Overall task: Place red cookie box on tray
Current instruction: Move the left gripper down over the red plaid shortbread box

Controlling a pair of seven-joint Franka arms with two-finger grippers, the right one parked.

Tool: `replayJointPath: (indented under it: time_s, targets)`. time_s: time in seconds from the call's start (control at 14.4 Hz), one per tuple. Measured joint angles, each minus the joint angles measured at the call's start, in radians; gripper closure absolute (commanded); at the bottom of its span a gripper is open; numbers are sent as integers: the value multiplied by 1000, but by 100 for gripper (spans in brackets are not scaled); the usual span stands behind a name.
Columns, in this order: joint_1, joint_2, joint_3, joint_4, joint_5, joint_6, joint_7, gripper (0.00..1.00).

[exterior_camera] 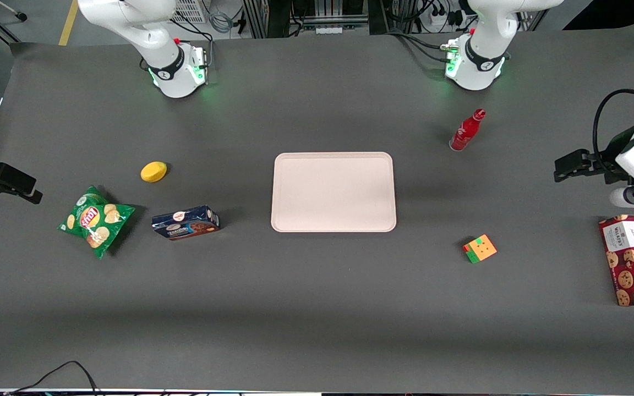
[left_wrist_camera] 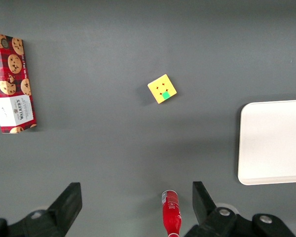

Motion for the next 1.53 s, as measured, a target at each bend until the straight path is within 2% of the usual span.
replayJointPath:
  time_s: [0.55,0.83,1.25,1.53]
  targets:
    - [0,3,5,-1,2,-27,0,0]
    - [2,13,16,-16,75,-44,3,0]
    - [15,34,152,-122,103,75,193,0]
    - [64,67,171,-163,110,123,245,0]
